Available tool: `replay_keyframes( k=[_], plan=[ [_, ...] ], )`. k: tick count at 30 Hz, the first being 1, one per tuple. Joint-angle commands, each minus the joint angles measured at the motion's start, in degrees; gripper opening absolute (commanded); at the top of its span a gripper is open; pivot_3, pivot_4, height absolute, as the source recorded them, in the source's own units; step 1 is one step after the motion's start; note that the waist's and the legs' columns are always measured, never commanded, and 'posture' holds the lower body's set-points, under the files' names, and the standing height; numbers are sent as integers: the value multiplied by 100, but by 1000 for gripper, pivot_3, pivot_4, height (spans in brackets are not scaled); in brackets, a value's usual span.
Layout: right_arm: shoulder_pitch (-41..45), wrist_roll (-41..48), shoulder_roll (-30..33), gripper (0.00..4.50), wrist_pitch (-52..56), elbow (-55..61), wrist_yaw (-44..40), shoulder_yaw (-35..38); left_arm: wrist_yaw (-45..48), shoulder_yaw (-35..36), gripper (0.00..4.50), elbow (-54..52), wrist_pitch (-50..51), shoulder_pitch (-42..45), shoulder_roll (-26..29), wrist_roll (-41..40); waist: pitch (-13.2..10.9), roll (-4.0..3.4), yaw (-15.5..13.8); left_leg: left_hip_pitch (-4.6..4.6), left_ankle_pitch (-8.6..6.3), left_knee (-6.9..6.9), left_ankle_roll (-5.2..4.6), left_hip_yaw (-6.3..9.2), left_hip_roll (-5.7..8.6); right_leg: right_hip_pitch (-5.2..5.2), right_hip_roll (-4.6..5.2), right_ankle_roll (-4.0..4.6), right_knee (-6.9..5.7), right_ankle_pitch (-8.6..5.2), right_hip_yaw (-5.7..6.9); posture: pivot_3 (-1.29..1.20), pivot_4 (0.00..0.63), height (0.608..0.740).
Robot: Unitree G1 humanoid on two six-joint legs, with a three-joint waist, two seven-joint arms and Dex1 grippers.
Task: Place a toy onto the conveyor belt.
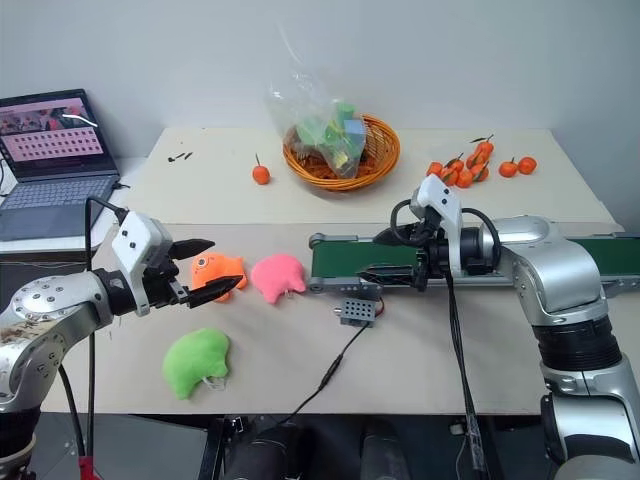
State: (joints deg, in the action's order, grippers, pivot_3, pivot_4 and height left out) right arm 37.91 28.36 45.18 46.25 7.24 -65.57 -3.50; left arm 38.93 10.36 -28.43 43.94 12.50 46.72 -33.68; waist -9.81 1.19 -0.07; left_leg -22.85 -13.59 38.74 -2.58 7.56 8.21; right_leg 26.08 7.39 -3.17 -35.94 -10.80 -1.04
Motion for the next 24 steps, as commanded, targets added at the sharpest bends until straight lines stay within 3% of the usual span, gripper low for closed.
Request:
replay_keyframes(
  k=[1, 6, 8, 14, 17, 24],
  plan=[
    [196, 73, -25, 4500, -146, 52, -3, 107, -179, 427, 4464, -23, 49, -15, -143, -187, 0, 0, 0, 0, 0, 0, 1, 0, 0, 0, 0, 0, 0, 0, 0, 0, 150, 740],
    [351, 5, -148, 4500, -255, -171, -112, -35, -790, 1617, 4464, 84, 570, -244, -725, -1088, 0, 0, 45, 1, 0, 1, 7, -8, -9, 6, -8, 3, -2, 3, -8, 0, 150, 740],
    [392, -22, -192, 4500, -305, -243, -141, -88, -1091, 1881, 4464, 170, 610, -344, -786, -985, 1, 1, 46, 1, 1, 3, 11, -7, -11, 5, -12, 3, -1, 3, -7, 0, 150, 740],
    [528, -92, -335, 4500, -443, -447, -201, -250, -2758, 3017, 4464, 1048, 1256, -156, -1496, -1217, 1, 1, 41, 6, 1, 4, 12, -11, -12, 3, -14, 5, -4, 4, -12, 0, 150, 740],
    [559, -131, -347, 4500, -481, -513, -261, -280, -3854, 3963, 4464, 1425, 1533, 109, -2194, -1987, 6, 9, 12, 4, 2, 12, 19, -11, -12, 3, -15, 4, -3, 5, -10, 0, 150, 740],
    [672, -243, -380, 4500, -571, -656, -354, -373, -5072, 4777, 4464, 2045, 1228, 183, -2825, -2568, 15, 31, -8, 4, -6, 25, 35, -16, -15, 2, -18, 4, -5, 6, -11, 0, 150, 740]
  ],
)
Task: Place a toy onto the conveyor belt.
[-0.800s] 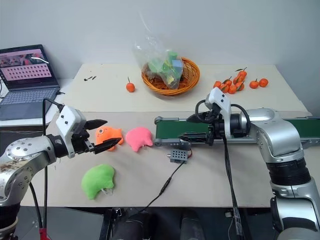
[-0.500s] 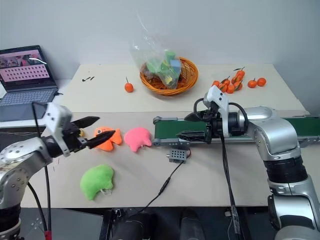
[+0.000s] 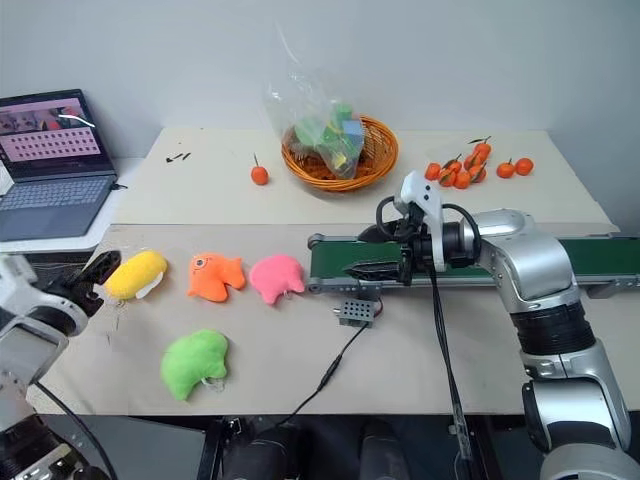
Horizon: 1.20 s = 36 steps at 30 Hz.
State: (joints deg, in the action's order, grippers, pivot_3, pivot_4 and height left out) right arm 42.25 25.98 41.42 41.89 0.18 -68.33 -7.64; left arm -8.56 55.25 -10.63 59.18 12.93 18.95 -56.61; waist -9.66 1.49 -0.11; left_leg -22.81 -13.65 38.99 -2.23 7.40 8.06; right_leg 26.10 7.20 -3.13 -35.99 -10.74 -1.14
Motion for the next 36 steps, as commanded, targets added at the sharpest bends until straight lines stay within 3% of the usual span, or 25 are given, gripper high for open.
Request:
replay_keyframes(
  k=[1, 11, 25, 29, 35, 36],
  plan=[
    [261, -21, -8, 4500, -147, 37, -92, 22, -329, 302, 4464, 429, -355, 171, -52, -307, 0, 0, -8, 2, 0, 0, 1, 0, 0, 0, -1, 1, -2, 0, 0, 0, 150, 740],
    [394, -133, 102, 4500, -167, -48, -170, 18, -54, -20, 4464, 1683, -894, 296, 38, -258, 3, 4, -27, 3, 0, 0, 1, -4, -2, 0, -6, 5, -2, 3, -2, 0, 150, 740],
    [397, -175, 470, 4500, -25, 109, -189, 134, 906, -514, 4464, 3800, -1887, 1351, 684, 232, 5, 7, -33, 1, 0, 0, 1, -7, -3, 3, -6, 5, -2, 4, -2, 0, 150, 740],
    [399, -168, 543, 4500, -12, 124, -189, 136, 1048, -482, 3551, 4241, -2093, 1633, 732, 216, 5, 8, -25, 0, 0, 0, 1, -7, -3, 4, -4, 5, -3, 4, -3, 0, 150, 740],
    [462, -228, 591, 4500, -52, 55, -188, 80, 1304, -430, 1282, 4192, -2268, 1900, 702, 38, 6, 9, -19, -2, 0, 1, 1, -7, -3, 5, -4, 4, -3, 5, -3, 0, 150, 740],
    [473, -242, 576, 4500, -69, 40, -180, 68, 1361, -447, 1282, 4024, -2275, 1876, 672, 7, 6, 8, -13, -2, 0, 1, 1, -7, -3, 4, -4, 4, -3, 5, -3, 0, 150, 740]
  ],
)
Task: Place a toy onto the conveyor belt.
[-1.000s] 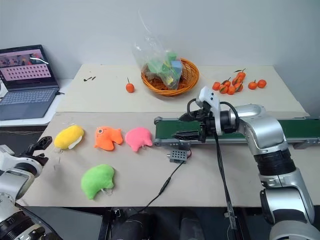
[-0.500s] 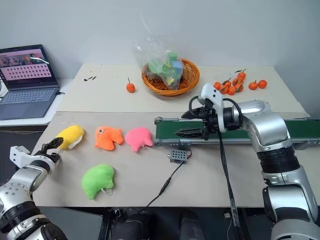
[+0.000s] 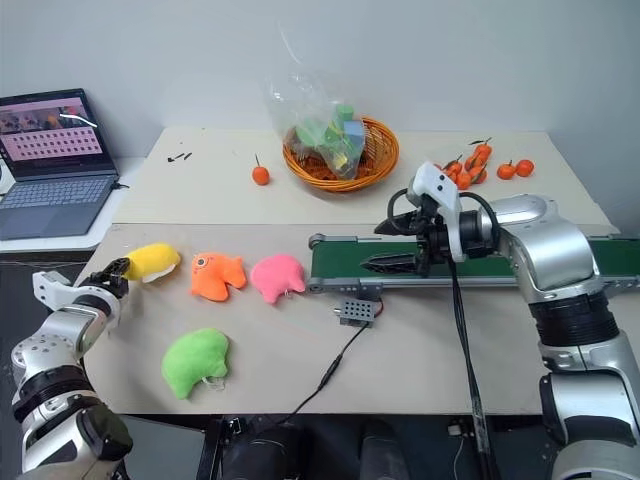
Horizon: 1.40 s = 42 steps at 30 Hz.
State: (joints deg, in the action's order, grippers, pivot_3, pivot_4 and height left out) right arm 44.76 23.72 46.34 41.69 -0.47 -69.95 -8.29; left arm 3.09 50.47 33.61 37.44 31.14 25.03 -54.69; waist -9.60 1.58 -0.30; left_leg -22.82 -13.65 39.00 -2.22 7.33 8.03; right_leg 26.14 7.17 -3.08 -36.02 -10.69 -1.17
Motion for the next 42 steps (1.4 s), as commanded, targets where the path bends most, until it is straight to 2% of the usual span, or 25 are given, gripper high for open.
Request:
replay_keyframes(
  k=[1, 7, 13, 16, 21, 25, 28, 34, 35, 42],
  plan=[
    [233, -31, 67, 4500, -65, 86, -9, 121, 242, 27, 1282, -566, -117, 39, 25, -233, 0, 0, 18, 0, 0, 0, 0, 0, 0, 0, 1, 0, 0, 0, -1, 0, 150, 740],
    [247, -70, -13, 4500, -93, 61, 21, 86, 327, -131, 1282, -1921, -211, -83, -236, -463, 0, 1, 45, -2, 0, 1, 0, 0, 0, 0, 1, -1, 1, 1, -1, 0, 150, 740],
    [244, -114, -80, 4500, -114, 47, 50, 80, 328, -974, 1282, -3162, -695, -313, -237, 263, 0, 1, 47, -2, 0, 1, 0, -2, -1, 0, 0, -1, 1, 2, -6, 0, 150, 740],
    [155, -115, -85, 4500, -101, 124, 81, 101, 178, -1235, 1282, -3594, -564, -415, -350, 232, 0, 1, 44, -1, 0, 1, 0, -3, -1, 0, 0, -1, 0, 2, -6, 0, 150, 740],
    [91, -121, -54, 4500, -85, 162, 129, 127, -207, -1039, 1282, -3650, -553, -483, -515, -65, 0, 1, 58, 0, 0, 1, -1, -5, -1, 1, -4, -1, 2, 2, -10, 0, 150, 740],
    [108, -121, -63, 4500, -91, 149, 157, 109, -902, -464, 1282, -3402, -626, -493, -701, -616, 0, 1, 69, 1, 0, 1, 0, -6, -2, 1, -6, -1, 1, 2, -13, 0, 150, 740],
    [114, -142, -51, 4500, -110, 126, 156, 97, -1338, -18, 2033, -3247, -796, -737, -903, -888, 0, 1, 85, 3, 0, 1, 0, -7, -2, 1, -6, -1, 1, 2, -16, 0, 150, 740],
    [135, -182, -50, 4500, -125, 99, 113, 54, -1524, 122, 4275, -3304, -891, -1331, -1555, -1395, 1, 4, 33, 2, 0, 6, -1, -8, -2, -1, -7, -3, 2, 4, -17, 0, 150, 740],
    [149, -195, -58, 4500, -129, 88, 105, 43, -1526, 101, 4433, -3244, -898, -1398, -1642, -1429, 1, 5, 17, 5, -1, 7, -1, -8, -2, -5, -6, -4, 2, 4, -18, 0, 150, 740],
    [275, -263, -37, 4500, -150, -4, 1, 3, -1385, 41, 4433, -2565, -1056, -1345, -1735, -1572, 2, 7, -42, 6, -2, 8, -3, -10, -2, -7, -8, -4, 2, 5, -17, 0, 150, 740]
  ],
)
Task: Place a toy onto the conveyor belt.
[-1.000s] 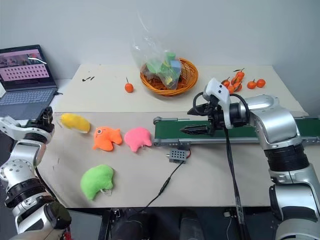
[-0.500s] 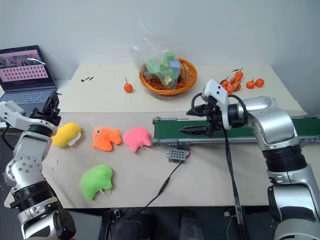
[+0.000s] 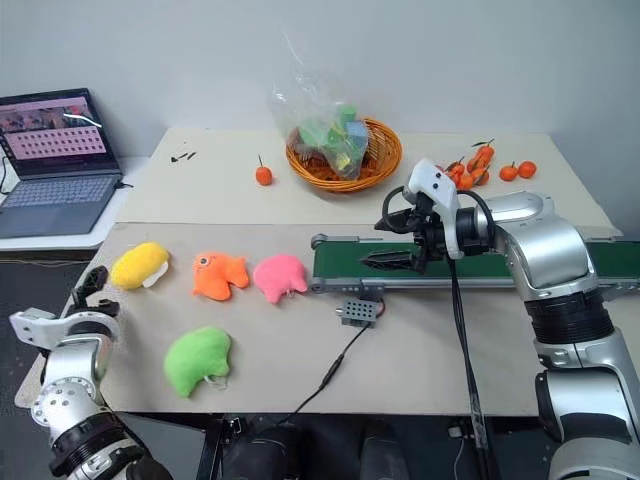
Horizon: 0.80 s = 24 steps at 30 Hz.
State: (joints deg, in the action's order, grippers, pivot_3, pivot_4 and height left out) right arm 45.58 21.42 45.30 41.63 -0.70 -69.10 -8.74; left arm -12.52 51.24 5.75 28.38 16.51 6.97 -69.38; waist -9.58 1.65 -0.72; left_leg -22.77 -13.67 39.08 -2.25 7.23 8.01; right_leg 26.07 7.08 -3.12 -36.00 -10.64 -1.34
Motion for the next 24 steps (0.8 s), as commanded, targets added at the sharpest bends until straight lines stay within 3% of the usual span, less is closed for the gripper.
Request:
replay_keyframes(
  k=[1, 9, 22, 23, 24],
  plan=[
    [211, -45, 75, 4500, -154, -1, -102, 48, 224, -54, 4433, 295, -177, 128, 88, -93, 1, 1, 3, 0, 0, 1, 0, -1, 0, 0, 0, 0, 0, 0, 0, 0, 150, 740],
    [333, -122, 161, 4500, -157, -55, -217, 62, 780, -124, 4433, 1450, -317, 557, 390, -38, 1, 1, 7, 0, 0, 1, 0, -4, 0, 1, -1, 0, -2, 0, -1, 0, 150, 740],
    [270, -97, 255, 4500, -73, 70, -192, 119, 1656, -3, 4433, 3544, -735, 1226, 1381, 426, 4, -2, 35, 6, -1, 0, -1, -5, 0, 2, -1, 2, -6, 2, -6, 0, 150, 740],
    [258, -92, 258, 4500, -59, 87, -176, 127, 1744, -2, 3907, 3650, -728, 1239, 1425, 451, 4, -2, 38, 6, -1, -1, -1, -5, 0, 2, -1, 2, -6, 2, -6, 0, 150, 740],
    [249, -89, 263, 4500, -52, 96, -166, 135, 1813, -1, 3715, 3725, -722, 1249, 1453, 473, 4, -2, 45, 6, 0, -1, -1, -5, 0, 3, -1, 2, -6, 2, -6, 0, 150, 740]
  ],
)
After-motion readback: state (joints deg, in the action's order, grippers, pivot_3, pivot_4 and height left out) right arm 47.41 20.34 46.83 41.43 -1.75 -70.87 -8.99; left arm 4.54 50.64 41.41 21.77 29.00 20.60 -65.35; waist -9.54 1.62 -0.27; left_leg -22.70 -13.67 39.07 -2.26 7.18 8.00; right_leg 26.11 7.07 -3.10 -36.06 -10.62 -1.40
